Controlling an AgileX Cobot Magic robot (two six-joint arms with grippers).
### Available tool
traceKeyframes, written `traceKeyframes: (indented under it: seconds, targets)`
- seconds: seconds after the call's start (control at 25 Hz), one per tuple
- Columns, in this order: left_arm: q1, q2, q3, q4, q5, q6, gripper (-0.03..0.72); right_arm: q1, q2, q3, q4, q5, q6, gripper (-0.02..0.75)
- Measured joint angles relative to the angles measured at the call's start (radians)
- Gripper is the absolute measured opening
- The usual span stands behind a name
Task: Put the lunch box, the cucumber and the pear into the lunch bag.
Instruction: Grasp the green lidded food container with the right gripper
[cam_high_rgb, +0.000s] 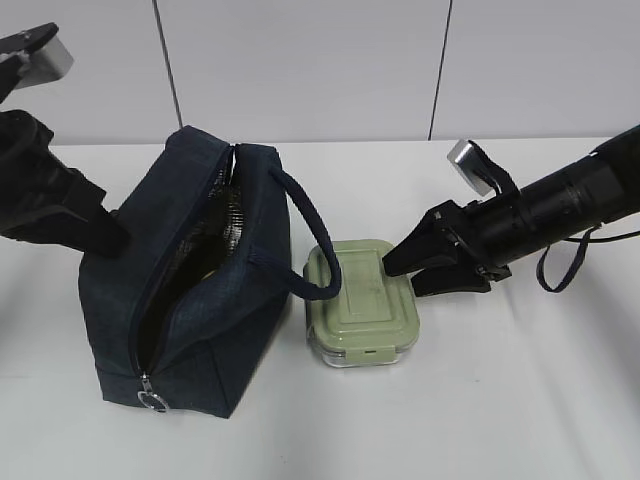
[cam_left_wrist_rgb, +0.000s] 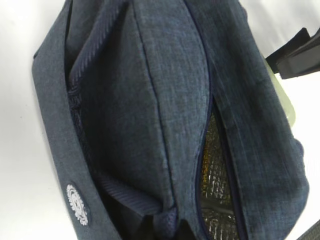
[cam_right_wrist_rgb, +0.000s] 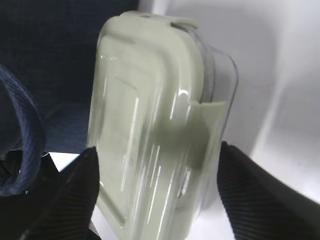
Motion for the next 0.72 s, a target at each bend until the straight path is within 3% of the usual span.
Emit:
traceKeyframes:
  seconds: [0.72]
  targets:
    - [0.0, 0.0, 0.0, 0.0, -0.005, 0.0, 0.018, 0.047, 0.0, 0.0, -0.018, -0.038, 0.013, 0.568]
